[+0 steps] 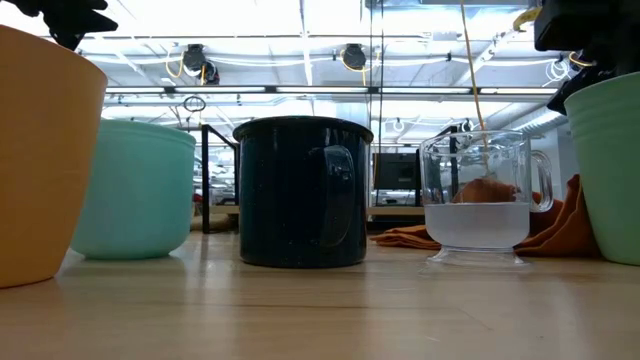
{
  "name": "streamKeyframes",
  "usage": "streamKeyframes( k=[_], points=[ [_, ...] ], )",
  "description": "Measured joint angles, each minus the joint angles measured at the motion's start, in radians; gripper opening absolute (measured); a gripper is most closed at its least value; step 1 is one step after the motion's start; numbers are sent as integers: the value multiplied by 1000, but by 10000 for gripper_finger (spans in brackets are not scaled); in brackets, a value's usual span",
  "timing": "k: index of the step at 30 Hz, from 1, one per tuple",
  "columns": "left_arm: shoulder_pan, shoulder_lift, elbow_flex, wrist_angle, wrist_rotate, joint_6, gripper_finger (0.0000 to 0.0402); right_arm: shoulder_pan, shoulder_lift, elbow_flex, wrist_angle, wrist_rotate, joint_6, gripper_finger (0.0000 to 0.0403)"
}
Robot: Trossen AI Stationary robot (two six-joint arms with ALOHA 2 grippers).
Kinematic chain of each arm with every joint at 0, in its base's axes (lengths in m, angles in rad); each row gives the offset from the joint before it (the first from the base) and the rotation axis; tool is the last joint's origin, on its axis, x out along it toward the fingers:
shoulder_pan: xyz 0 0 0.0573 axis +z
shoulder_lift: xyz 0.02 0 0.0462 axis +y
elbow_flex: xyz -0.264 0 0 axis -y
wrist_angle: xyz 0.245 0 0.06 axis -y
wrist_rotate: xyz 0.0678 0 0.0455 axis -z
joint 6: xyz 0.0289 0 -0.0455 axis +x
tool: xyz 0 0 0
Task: Stack small to large cups/mugs on shelf
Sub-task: Put the green cup on the shelf
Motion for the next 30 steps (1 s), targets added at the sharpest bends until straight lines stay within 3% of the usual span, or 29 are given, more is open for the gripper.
streamKeyframes(
  k=[7, 20, 30],
  points=[
    [0, 0, 0, 0, -1, -1, 177, 0, 0, 0, -25, -16, 0, 12],
    [0, 0, 0, 0, -2, -5, 177, 0, 0, 13, -42, 17, 17, 3],
    [0, 0, 0, 1, -2, -9, 177, 2, -39, 155, -102, 33, -35, 1]
  ],
)
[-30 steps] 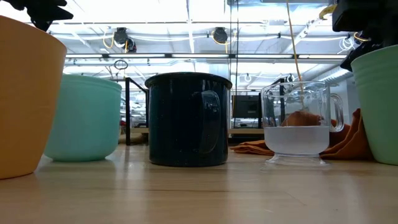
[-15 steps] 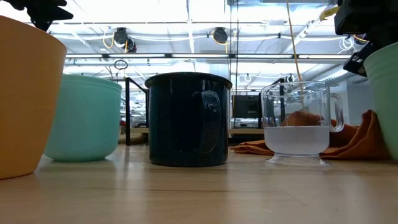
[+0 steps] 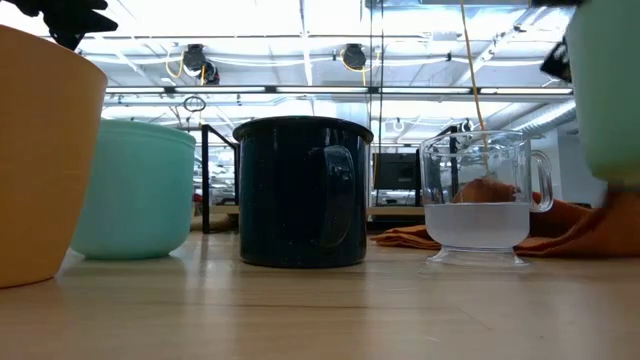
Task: Stack small to large cups/mugs on shelf
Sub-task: Put the green cup on the shelf
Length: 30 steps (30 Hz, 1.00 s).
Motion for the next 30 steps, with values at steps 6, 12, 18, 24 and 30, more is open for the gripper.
streamKeyframes(
  k=[6, 12, 18, 24, 30],
  points=[
    [0, 0, 0, 0, 0, -2, 177, -2, -17, 109, -28, 125, -104, 1],
    [0, 0, 0, 10, 0, -1, 177, -34, -17, 195, -44, 223, -230, 1],
    [0, 0, 0, 75, 0, 7, 177, -87, -12, 279, 22, 299, -411, 0],
    [0, 0, 0, 162, -2, 77, 177, -130, -13, 303, 123, 303, -579, 0],
    [0, 6, 0, 232, -1, 41, 177, -180, -9, 303, 174, 302, -651, 0]
  ],
)
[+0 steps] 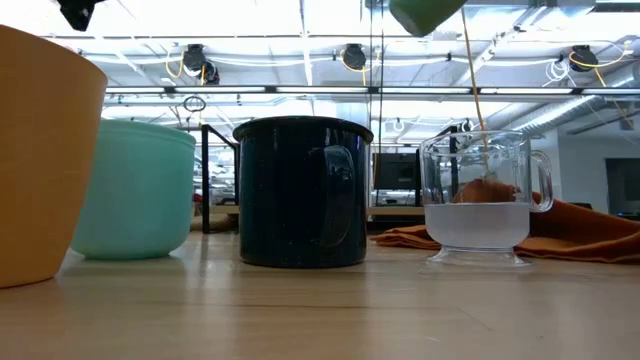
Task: Stack small to large cups/mugs on shelf
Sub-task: Put the green cup on the shelf
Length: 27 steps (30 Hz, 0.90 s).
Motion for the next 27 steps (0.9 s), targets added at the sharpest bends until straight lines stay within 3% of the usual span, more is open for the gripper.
streamKeyframes(
  k=[4, 10, 15, 19, 23, 27],
  points=[
    [0, 91, -1, 77, 64, 63, 177, -30, 11, 0, 16, -26, -31, 0],
    [1, 404, 18, 318, 124, 237, 177, -88, 61, 0, 50, -144, -23, 0],
    [48, 633, 105, 272, 207, 229, 178, -129, 94, 0, 45, -218, -22, 0],
    [105, 745, 200, 230, 345, 179, 181, -145, 104, 0, 51, -253, -34, 0],
    [153, 831, 276, 187, 474, 161, 224, -150, 104, 0, 56, -272, -53, 0],
    [179, 889, 343, 148, 521, 154, 294, -150, 102, 0, 59, -276, -71, 0]
  ],
)
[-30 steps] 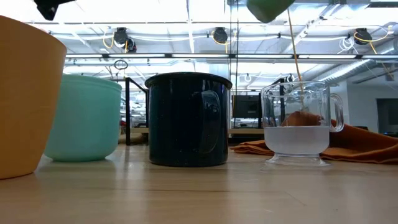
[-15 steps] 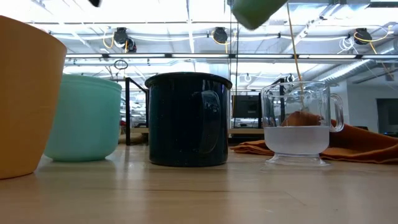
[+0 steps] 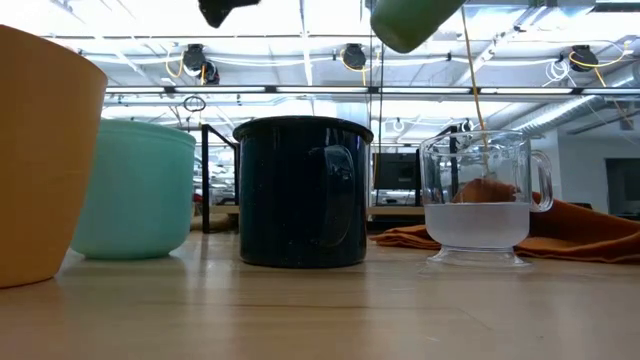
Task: Stack small to large cups/mugs on shelf
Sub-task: Put the green cup on the shelf
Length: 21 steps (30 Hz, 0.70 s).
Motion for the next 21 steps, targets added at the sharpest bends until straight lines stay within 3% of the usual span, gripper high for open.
streamKeyframes(
  k=[4, 8, 21],
  points=[
    [3, 54, 39, -8, 4, 36, 345, -1, 0, 0, 7, 0, -16, 0],
    [3, 118, 72, -7, 5, 46, 369, -26, 0, 0, 20, -22, -28, 0],
    [-2, 261, 160, 18, 32, 128, 379, -168, 70, 0, 99, -232, -33, 0]
  ],
)
